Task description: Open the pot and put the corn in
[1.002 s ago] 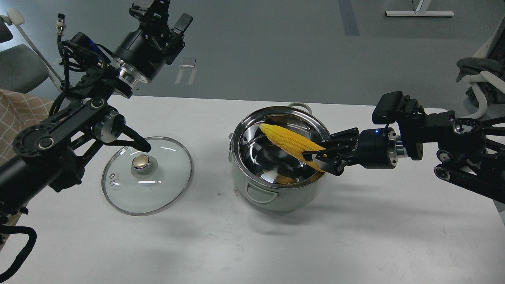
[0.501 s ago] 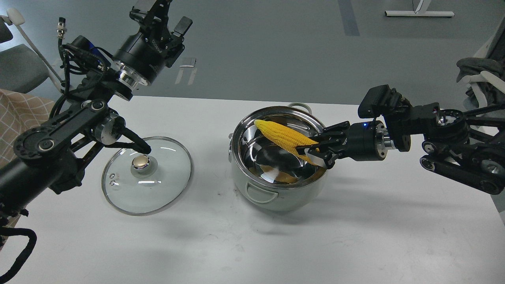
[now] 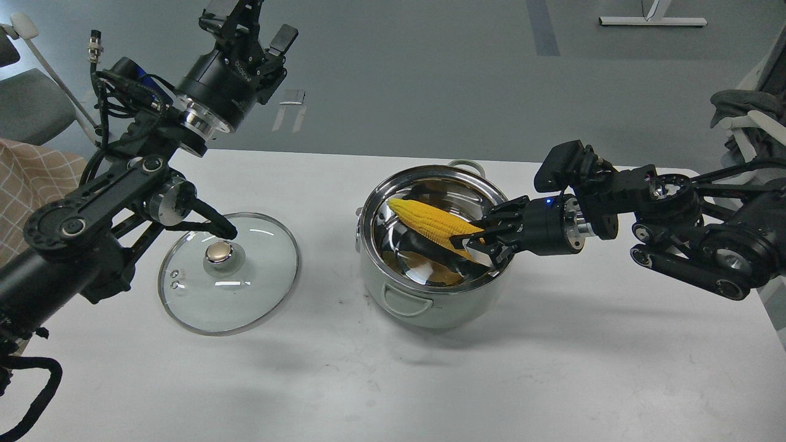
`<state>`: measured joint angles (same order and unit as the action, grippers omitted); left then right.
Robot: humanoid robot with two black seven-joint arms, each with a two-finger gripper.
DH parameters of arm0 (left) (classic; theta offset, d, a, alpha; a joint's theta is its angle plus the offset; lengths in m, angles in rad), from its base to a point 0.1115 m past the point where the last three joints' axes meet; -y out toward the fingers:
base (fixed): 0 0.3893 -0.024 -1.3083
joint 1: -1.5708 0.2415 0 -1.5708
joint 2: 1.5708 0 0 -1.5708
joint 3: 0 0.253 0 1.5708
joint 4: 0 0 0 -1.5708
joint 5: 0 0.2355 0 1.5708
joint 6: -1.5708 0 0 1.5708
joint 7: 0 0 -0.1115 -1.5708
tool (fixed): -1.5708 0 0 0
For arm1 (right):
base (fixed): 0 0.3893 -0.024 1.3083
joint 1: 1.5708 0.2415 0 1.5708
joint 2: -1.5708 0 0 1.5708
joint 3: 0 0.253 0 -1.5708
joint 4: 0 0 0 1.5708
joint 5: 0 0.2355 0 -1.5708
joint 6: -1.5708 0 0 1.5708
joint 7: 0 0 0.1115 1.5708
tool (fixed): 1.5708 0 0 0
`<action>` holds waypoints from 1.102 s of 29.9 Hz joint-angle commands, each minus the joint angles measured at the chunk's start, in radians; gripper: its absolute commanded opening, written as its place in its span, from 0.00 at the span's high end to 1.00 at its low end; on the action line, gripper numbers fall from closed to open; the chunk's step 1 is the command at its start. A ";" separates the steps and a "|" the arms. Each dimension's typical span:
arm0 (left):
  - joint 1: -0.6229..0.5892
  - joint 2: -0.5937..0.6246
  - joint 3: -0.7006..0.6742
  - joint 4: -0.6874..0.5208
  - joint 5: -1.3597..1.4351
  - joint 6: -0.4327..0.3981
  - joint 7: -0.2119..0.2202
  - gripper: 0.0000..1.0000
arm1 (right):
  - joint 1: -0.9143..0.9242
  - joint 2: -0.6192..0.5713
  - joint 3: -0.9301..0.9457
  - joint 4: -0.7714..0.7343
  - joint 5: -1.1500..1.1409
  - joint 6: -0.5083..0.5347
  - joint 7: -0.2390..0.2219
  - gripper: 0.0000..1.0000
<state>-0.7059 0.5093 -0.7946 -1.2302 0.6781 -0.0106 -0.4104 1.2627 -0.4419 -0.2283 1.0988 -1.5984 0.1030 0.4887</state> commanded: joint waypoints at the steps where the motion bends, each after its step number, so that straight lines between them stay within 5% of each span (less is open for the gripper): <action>1: 0.000 0.000 -0.001 0.000 0.000 0.000 0.001 0.05 | 0.000 0.015 -0.003 -0.011 0.000 0.000 0.000 0.77; 17: 0.008 0.000 -0.008 0.000 0.000 0.000 0.001 0.04 | 0.001 0.031 -0.025 -0.020 0.003 -0.002 0.000 0.20; 23: 0.008 0.000 -0.008 0.000 0.000 0.000 0.001 0.04 | 0.024 0.012 -0.022 -0.019 0.014 -0.008 0.000 0.07; 33: 0.008 -0.017 -0.009 0.026 0.001 0.001 -0.008 0.02 | 0.142 -0.023 0.118 -0.118 0.294 -0.016 0.000 0.01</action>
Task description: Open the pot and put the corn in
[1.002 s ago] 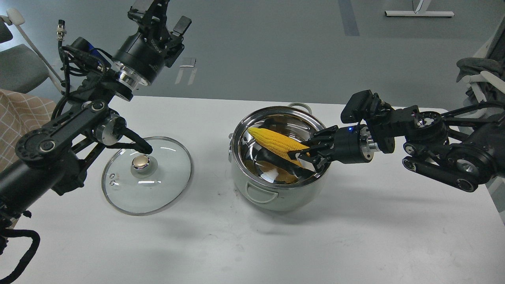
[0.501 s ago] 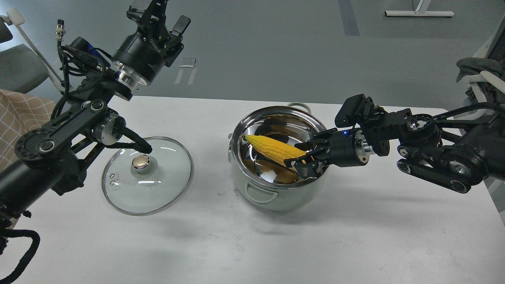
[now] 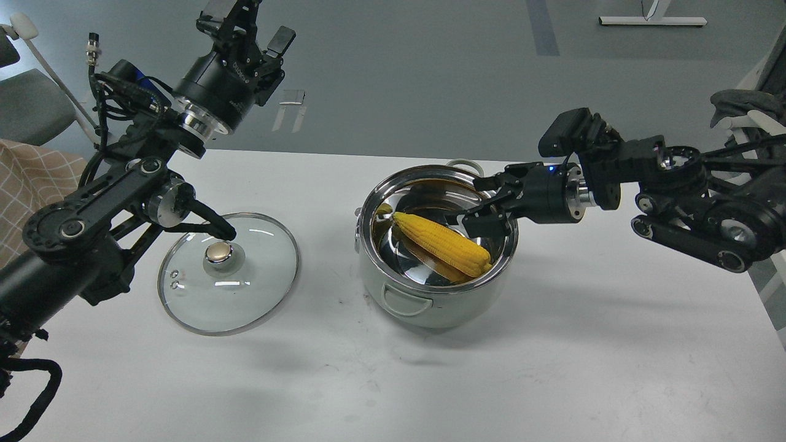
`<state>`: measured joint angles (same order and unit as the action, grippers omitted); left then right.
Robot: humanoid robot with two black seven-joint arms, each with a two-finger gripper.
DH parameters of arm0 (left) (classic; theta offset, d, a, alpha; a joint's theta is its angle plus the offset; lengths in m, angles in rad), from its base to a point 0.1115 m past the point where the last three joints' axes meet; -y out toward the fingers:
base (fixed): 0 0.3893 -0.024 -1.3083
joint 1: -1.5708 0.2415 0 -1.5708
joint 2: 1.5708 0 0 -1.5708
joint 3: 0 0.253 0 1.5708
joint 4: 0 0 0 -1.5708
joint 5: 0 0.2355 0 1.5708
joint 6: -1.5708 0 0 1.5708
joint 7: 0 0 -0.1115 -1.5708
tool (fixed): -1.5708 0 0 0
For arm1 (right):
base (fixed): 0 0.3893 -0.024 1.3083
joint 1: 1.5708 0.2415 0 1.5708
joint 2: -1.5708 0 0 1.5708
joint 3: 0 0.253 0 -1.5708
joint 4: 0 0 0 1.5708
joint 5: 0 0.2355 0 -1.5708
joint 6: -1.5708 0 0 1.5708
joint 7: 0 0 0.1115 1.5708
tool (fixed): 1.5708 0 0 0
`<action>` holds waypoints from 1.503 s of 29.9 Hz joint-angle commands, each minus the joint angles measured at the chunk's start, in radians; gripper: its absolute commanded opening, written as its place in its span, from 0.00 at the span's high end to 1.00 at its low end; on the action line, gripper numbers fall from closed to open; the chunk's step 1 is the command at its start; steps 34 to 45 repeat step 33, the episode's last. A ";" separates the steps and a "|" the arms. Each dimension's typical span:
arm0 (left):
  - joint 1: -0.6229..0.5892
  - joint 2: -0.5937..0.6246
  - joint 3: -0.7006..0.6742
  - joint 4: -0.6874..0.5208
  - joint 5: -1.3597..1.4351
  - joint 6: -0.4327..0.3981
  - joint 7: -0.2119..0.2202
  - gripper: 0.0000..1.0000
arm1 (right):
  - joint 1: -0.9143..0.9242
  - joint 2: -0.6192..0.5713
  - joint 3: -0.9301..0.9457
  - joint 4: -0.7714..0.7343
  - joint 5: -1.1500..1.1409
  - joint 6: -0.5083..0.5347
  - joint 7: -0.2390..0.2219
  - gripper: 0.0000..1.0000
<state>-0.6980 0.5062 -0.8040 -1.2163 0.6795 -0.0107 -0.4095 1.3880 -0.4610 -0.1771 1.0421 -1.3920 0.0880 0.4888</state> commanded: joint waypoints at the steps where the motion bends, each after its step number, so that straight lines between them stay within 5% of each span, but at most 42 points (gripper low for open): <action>1: 0.000 -0.026 0.002 0.026 0.002 0.003 -0.005 0.02 | 0.016 0.002 0.106 -0.114 0.129 -0.001 0.000 0.00; 7: -0.014 -0.041 -0.003 0.090 -0.018 -0.002 -0.003 0.02 | -0.062 0.050 0.344 -0.324 0.367 0.013 0.000 0.00; 12: -0.023 -0.061 -0.037 0.165 -0.040 -0.055 0.014 0.02 | -0.164 0.062 0.441 -0.352 0.557 0.016 0.000 0.00; 21: -0.028 -0.198 -0.104 0.475 -0.181 -0.478 0.069 0.02 | -0.440 0.111 0.716 -0.335 0.826 0.114 0.000 0.00; 29: -0.018 -0.273 -0.130 0.497 -0.182 -0.478 0.072 0.02 | -0.576 0.173 1.018 -0.324 0.844 0.171 0.000 0.00; 45: -0.018 -0.282 -0.155 0.494 -0.182 -0.478 0.070 0.02 | -0.593 0.173 1.039 -0.301 0.844 0.165 0.000 0.00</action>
